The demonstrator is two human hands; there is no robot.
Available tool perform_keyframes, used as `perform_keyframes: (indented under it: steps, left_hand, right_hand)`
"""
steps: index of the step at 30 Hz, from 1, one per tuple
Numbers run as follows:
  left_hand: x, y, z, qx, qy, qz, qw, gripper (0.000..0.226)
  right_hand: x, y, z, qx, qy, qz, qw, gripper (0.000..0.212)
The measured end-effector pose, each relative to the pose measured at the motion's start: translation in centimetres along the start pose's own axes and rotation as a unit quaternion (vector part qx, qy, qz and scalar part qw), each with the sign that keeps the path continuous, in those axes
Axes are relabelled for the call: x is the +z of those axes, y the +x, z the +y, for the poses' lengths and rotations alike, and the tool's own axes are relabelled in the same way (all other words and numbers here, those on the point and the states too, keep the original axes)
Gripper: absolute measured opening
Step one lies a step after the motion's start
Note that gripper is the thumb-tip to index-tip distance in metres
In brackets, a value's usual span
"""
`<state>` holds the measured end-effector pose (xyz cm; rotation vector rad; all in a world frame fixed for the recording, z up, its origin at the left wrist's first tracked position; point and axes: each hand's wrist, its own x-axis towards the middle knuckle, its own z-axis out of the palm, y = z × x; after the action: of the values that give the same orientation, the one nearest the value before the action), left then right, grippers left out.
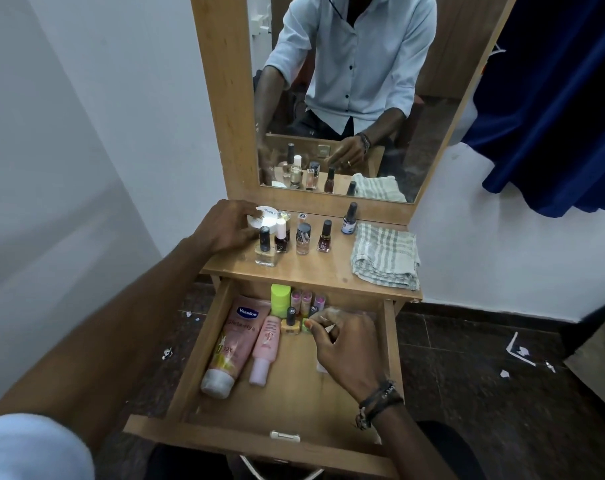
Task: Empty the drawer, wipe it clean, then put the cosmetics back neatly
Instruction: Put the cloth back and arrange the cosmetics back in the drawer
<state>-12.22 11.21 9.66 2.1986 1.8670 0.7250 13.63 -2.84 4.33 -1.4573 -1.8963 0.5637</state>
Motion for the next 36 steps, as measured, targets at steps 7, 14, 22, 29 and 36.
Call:
perform_keyframes:
  steps: [7,14,22,29,36]
  left_hand:
    - [0.8,-4.5,0.1,-0.114,-0.074,0.158,0.978,0.073]
    - [1.4,-9.5,1.0,-0.089,-0.097,0.412,0.901,0.069]
    - [2.1,-14.5,7.3,0.241,-0.026,0.209,0.947,0.063]
    - [5.2,-17.1,8.2,0.155,0.013,-0.037,0.987,0.083]
    - [8.5,-17.2,8.7,0.002,0.04,-0.189,0.981,0.075]
  right_hand:
    - [-0.7,0.1,-0.1,0.011,-0.019,-0.004,1.0,0.007]
    - [-1.3,0.0,-1.1,0.05,-0.03,0.008,0.998,0.008]
    - [-2.1,0.0,-2.1,0.171,0.266,0.015,0.948,0.042]
    - [-1.7,-0.1,0.5,0.209,0.212,-0.136,0.945,0.027]
    - [0.2,0.4,1.2,0.224,-0.009,-0.229,0.947,0.02]
